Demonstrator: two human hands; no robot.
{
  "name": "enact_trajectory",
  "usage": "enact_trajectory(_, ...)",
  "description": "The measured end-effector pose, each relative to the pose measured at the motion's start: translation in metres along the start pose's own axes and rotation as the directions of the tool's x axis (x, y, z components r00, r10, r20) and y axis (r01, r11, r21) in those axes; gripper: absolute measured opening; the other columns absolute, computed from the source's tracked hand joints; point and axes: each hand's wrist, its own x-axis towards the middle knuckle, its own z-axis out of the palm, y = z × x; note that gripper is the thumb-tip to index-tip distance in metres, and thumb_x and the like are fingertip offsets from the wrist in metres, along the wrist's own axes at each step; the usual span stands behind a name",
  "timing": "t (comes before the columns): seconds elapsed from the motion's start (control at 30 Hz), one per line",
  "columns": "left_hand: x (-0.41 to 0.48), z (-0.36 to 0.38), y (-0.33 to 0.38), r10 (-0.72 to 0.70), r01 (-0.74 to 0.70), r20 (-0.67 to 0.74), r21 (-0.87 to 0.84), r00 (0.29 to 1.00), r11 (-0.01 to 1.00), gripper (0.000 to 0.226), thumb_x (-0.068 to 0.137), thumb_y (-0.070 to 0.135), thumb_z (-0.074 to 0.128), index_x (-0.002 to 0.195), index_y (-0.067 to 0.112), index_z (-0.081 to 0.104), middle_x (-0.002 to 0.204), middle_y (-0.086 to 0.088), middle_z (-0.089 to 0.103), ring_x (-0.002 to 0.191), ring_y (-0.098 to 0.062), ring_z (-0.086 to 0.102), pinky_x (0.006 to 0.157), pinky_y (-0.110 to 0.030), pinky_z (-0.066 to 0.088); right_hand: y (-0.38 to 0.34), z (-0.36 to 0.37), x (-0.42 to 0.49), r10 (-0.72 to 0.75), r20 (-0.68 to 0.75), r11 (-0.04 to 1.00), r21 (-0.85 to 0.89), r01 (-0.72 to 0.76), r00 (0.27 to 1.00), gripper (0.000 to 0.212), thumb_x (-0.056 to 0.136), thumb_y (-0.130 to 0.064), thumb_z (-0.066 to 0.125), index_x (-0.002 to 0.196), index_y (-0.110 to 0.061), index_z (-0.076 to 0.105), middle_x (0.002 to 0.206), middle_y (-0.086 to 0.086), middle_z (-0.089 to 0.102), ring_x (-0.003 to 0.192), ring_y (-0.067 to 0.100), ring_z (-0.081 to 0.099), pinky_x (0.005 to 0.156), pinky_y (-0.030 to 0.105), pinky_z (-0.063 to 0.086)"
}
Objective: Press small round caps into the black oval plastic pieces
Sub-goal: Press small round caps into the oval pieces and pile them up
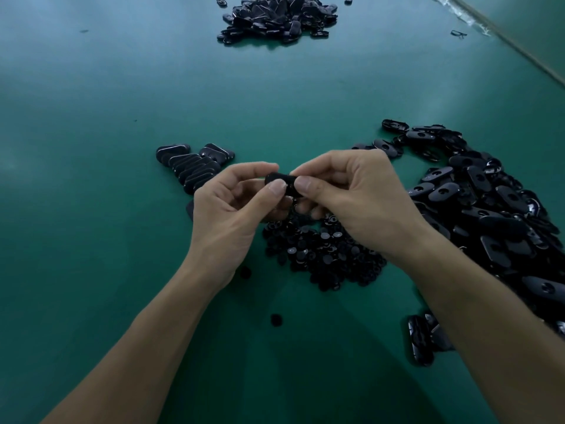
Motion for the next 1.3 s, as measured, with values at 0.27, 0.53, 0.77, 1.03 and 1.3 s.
enact_trajectory(0.27,-0.001,0.002,-0.001,0.022,-0.022,-0.004,0.024,1.0,0.999,0.012,0.081,0.021,0.073,0.093,0.019,0.074,0.085,0.003,0.076,0.077,-0.009,0.07,0.071,-0.021,0.056,-0.002,0.008,-0.006,0.039,-0.007,0.993,-0.115,-0.04,0.999,0.01,0.091,-0.011,0.07,0.086,-0.019,0.067,0.073,0.0,0.076,0.066,0.016,0.074,0.066,0.032,0.061)
enact_trajectory(0.53,0.001,0.002,-0.001,0.013,-0.013,-0.004,0.016,1.0,1.0,0.012,0.087,0.02,0.068,0.098,0.014,0.07,0.086,-0.001,0.074,0.082,-0.017,0.073,0.069,-0.025,0.059,0.001,-0.007,-0.01,0.07,0.026,0.623,-0.782,-0.023,0.997,0.022,0.091,-0.037,0.069,0.112,-0.03,0.069,0.092,-0.009,0.054,0.09,0.013,0.053,0.086,0.038,0.052)
enact_trajectory(0.77,0.003,0.002,-0.001,0.047,-0.045,-0.027,0.077,0.999,0.996,0.02,0.091,0.009,0.065,0.109,0.014,0.069,0.075,0.006,0.07,0.068,-0.009,0.064,0.062,-0.02,0.054,0.002,-0.001,-0.013,0.1,0.011,0.623,-0.78,-0.055,0.995,0.009,0.094,-0.031,0.066,0.097,-0.024,0.07,0.093,-0.005,0.061,0.09,0.021,0.061,0.082,0.039,0.054)
enact_trajectory(1.03,0.004,-0.001,-0.003,0.09,-0.081,-0.05,0.161,0.995,0.984,0.021,0.092,-0.001,0.067,0.103,0.016,0.069,0.079,0.007,0.073,0.073,-0.007,0.065,0.067,-0.018,0.052,0.005,-0.001,-0.012,0.006,-0.027,0.637,-0.77,-0.025,1.0,0.015,0.1,-0.031,0.057,0.097,-0.023,0.069,0.095,-0.005,0.058,0.087,0.018,0.057,0.077,0.034,0.049)
enact_trajectory(1.3,0.005,-0.001,-0.005,0.062,-0.049,-0.078,0.166,0.995,0.985,0.027,0.094,-0.001,0.064,0.104,0.022,0.073,0.08,0.009,0.075,0.074,-0.006,0.068,0.069,-0.019,0.055,-0.003,-0.004,-0.008,-0.088,-0.098,0.817,-0.576,0.016,0.991,0.008,0.097,-0.017,0.059,0.092,-0.019,0.064,0.073,-0.011,0.062,0.07,0.005,0.058,0.065,0.023,0.05)
